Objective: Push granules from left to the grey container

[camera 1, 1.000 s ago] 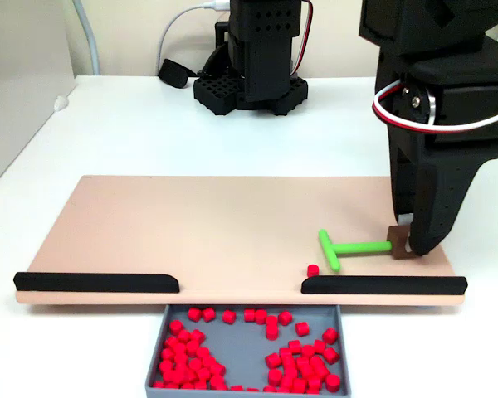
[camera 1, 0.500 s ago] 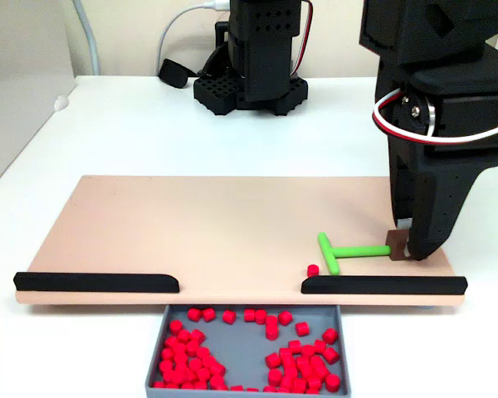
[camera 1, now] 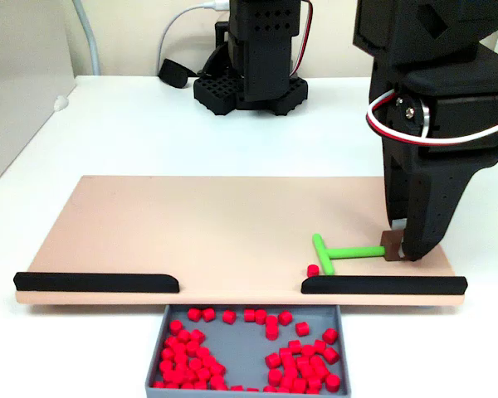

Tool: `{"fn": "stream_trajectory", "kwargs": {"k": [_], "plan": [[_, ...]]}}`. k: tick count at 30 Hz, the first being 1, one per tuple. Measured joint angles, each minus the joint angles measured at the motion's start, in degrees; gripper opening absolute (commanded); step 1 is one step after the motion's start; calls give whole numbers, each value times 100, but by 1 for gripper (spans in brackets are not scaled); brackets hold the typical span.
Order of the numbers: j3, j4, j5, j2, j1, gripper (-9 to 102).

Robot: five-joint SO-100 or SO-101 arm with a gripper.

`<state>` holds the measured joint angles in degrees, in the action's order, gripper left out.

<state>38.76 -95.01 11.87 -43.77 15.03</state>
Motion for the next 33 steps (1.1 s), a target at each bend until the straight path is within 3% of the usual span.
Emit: {"fn": "stream_trajectory", "kwargs": {"k": [33], "plan": [[18,-53,-703,0,-299,0]]}}
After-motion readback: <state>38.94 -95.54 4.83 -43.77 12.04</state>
